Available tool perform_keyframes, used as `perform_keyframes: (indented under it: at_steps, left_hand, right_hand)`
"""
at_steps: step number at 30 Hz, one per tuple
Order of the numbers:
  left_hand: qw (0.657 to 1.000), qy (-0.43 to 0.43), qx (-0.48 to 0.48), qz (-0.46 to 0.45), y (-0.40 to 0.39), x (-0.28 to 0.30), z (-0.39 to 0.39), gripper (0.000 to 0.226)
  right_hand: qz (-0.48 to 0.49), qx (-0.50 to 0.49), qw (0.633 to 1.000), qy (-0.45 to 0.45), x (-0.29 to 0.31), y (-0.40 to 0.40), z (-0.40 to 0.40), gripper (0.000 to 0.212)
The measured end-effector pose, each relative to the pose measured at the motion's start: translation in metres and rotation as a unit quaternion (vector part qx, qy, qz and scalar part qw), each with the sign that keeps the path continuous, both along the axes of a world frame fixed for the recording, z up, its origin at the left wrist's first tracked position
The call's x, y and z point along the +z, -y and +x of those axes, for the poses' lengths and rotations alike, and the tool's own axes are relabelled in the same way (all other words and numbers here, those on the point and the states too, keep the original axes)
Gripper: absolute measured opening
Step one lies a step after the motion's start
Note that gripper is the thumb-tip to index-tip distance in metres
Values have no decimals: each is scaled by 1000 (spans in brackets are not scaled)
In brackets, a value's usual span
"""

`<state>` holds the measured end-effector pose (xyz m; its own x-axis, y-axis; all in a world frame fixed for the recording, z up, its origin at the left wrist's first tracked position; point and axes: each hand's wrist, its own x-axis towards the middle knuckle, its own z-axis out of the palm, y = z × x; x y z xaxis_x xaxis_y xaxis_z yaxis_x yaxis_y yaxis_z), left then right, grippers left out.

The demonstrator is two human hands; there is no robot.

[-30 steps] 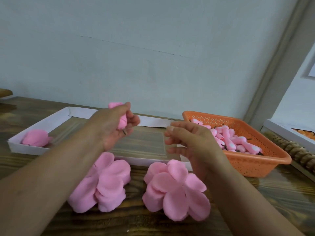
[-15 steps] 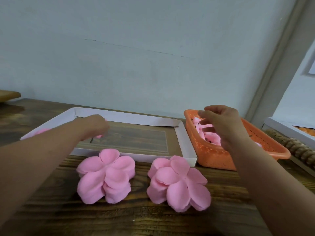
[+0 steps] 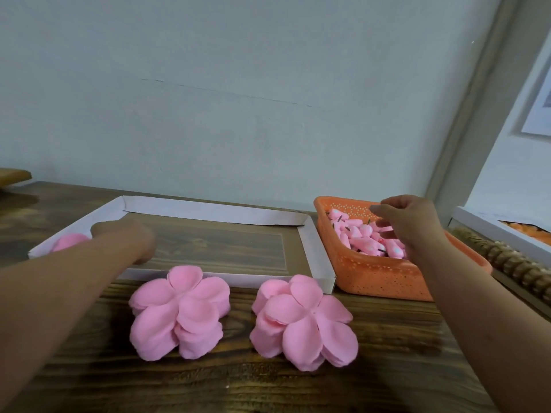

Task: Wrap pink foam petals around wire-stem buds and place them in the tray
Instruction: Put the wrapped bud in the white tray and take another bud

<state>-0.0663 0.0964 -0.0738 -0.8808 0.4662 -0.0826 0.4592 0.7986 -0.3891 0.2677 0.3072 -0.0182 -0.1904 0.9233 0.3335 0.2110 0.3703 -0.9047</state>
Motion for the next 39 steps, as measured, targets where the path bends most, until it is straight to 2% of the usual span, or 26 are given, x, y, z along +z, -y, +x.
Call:
perform_keyframes:
  at_steps: [3, 9, 17, 21, 25, 28, 31, 35, 39]
  left_hand:
    - [1000, 4, -3, 3, 4, -1, -1, 52]
    - [999, 23, -1, 26, 9, -3, -2, 42]
    - [998, -11, 14, 55, 13, 2, -13, 44]
    - [994, -40, 16, 105, 19, -5, -24, 43]
    - [990, -64, 32, 118, 27, -13, -30, 52]
    - [987, -21, 96, 125, 30, -18, -43, 60]
    - [968, 52, 175, 171, 32, -22, -62, 63]
    - [966, 93, 166, 176, 30, -28, -72, 54]
    - [968, 95, 117, 201, 26, -31, -77, 52]
  right_hand:
    - [-10, -6, 1000, 2, 0, -4, 3, 13]
    - [-44, -22, 998, 24, -4, -17, 12, 12]
    - [-46, -35, 997, 47, -7, -24, 10, 12]
    - [-37, -43, 996, 66, -8, -26, 8, 11]
    - [-24, -48, 995, 83, -9, -25, 7, 13]
    - [-13, -50, 995, 89, -7, -23, 8, 13]
    - [3, -57, 994, 96, -5, -23, 10, 13]
    - [1, -61, 992, 106, -8, -22, 12, 12]
    - [-4, -65, 992, 110, -12, -23, 12, 11]
